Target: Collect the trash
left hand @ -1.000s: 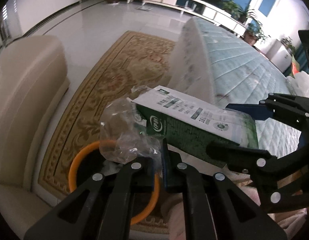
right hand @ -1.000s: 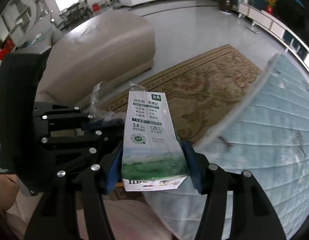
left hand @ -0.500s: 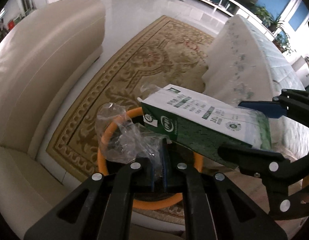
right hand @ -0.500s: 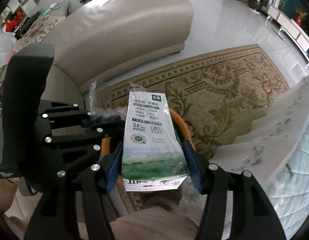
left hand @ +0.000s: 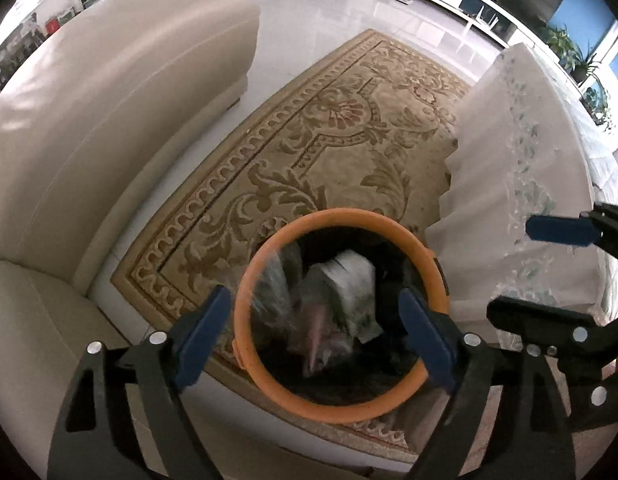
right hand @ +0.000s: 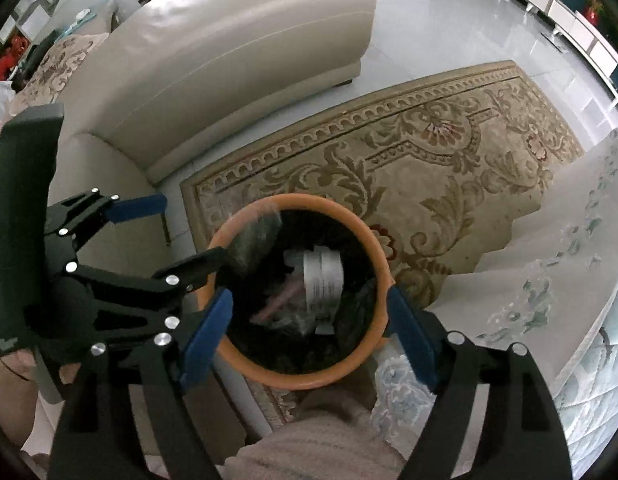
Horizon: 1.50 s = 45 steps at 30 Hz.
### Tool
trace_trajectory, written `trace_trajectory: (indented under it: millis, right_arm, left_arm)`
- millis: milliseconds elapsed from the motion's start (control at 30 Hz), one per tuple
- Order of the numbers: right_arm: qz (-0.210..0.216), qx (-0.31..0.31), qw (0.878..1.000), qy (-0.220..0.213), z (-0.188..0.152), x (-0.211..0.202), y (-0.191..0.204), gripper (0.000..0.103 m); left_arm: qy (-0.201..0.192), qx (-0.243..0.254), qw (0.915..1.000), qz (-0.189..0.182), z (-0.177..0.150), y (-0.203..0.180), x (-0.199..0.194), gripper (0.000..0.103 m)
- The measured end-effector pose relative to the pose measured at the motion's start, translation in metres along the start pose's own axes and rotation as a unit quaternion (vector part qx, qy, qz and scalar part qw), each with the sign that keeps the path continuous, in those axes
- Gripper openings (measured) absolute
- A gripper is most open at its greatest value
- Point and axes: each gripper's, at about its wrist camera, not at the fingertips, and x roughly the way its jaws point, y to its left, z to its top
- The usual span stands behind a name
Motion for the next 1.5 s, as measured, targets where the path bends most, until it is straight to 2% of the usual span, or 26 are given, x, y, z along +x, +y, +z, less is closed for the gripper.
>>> trace_trajectory:
  millis: [133,200,267,467,567,733,933,1067,1233,1500]
  right_arm:
    - [-0.019,-0.006,1.0,-0.007,-0.004,-0.006,0.004,0.078]
    - [-0.03,-0.007,0.999,-0.016,-0.005,-0.009,0.004,0.078]
    - [-0.041,-0.003,0.999,-0.021,-0.005,-0.011,0.002,0.082]
    - [-0.063,-0.003,0.997,-0.038,-0.01,-0.02,0.001,0.093]
    - [-0.068,-0.007,0.996,-0.048,-0.012,-0.025,0.002,0.094]
    - [-0.081,-0.014,0.995,-0.054,-0.014,-0.028,0.004,0.094]
    - [-0.079,-0.009,0.995,-0.06,-0.017,-0.032,0.001,0.094]
    - [-0.079,-0.007,0.995,-0.059,-0.02,-0.033,-0.001,0.094]
    - [-0.073,0.0,0.995,-0.063,-0.02,-0.035,-0.004,0.094]
    - [-0.069,0.0,0.996,-0.064,-0.023,-0.035,-0.003,0.094]
  left_arm:
    - [-0.007,0.009,0.9999,0.01,0.001,-0.005,-0.002,0.088]
    - [-0.008,0.01,0.9999,0.01,0.003,-0.005,-0.004,0.094]
    - [-0.007,0.002,0.9999,0.014,0.003,-0.005,-0.005,0.097]
    - [0.015,-0.026,0.9991,-0.03,0.003,-0.001,-0.003,0.097]
    - [0.016,-0.035,0.9986,-0.037,0.003,-0.001,-0.005,0.097]
    - [0.0,-0.016,0.9999,-0.006,0.002,-0.009,-0.012,0.097]
    - [-0.005,-0.014,0.9999,-0.004,0.004,-0.011,-0.016,0.097]
    - [-0.03,0.013,0.999,0.032,0.002,-0.02,-0.024,0.097]
    - [-0.027,0.005,0.9993,0.025,0.005,-0.018,-0.025,0.097]
    - [-0.015,0.007,0.9988,0.047,0.004,-0.022,-0.021,0.097]
